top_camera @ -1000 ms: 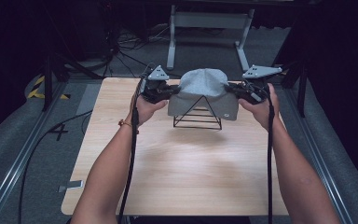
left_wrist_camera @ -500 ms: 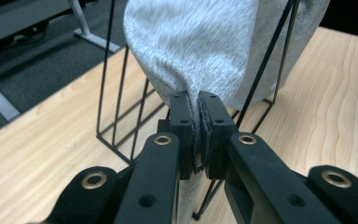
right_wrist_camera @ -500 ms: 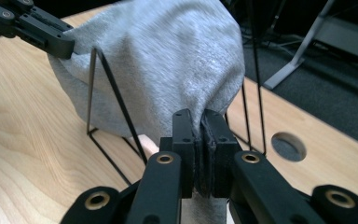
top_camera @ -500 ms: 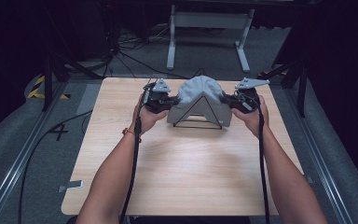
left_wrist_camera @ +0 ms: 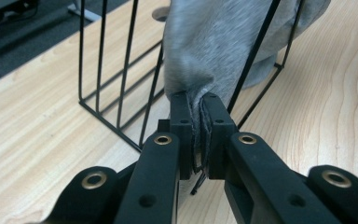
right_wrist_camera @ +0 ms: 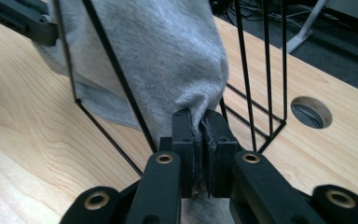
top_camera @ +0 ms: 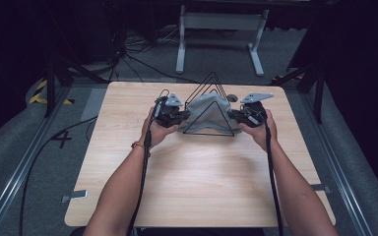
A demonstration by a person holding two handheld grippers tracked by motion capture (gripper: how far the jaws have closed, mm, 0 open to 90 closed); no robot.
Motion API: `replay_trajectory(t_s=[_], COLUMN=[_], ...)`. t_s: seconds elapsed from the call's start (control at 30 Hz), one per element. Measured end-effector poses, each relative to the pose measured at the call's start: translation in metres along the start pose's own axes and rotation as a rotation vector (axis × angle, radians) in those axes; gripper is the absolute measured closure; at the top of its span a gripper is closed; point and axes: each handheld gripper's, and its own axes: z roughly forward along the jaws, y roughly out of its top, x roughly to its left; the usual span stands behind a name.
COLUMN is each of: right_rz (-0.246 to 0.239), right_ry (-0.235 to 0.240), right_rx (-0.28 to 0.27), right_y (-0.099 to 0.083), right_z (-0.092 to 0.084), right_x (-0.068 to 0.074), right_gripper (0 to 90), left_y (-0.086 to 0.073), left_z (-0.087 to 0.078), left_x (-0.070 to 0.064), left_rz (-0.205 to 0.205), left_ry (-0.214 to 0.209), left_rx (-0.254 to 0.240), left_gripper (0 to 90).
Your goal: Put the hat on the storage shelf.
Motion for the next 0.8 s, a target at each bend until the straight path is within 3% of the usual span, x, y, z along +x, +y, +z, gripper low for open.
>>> replay_trajectory(t_s=[0.2, 0.37, 0.5, 0.63, 0.8], right_rz=[0.022, 0.022, 0.007, -0.006, -0.035], right_ry=[-0.008, -0.033, -0.044, -0.048, -0.048], right_rx=[-0.002, -0.024, -0.029, -0.034, -0.034], right_y=[-0.007, -0.008, -0.009, -0.012, -0.019], right_z=[0.001, -0.011, -0.024, -0.038, -0.057], right_x=[-0.003, -0.004, -0.005, -0.004, 0.001], right_gripper=[82.7, 76.6, 74.9, 73.3, 71.8], left_y=[-0.005, -0.007, -0.011, -0.019, -0.031], left_z=[0.001, -0.016, -0.033, -0.050, -0.071], left_x=[-0.001, 0.001, -0.001, -0.005, -0.014], left_rz=[-0.010, 0.002, 0.041, 0.065, 0.123], left_ry=[-0.003, 0.020, 0.044, 0.045, 0.054], left_rx=[-0.007, -0.018, -0.005, 0.012, 0.048], left_gripper=[84.9, 82.5, 81.7, 80.1, 78.4])
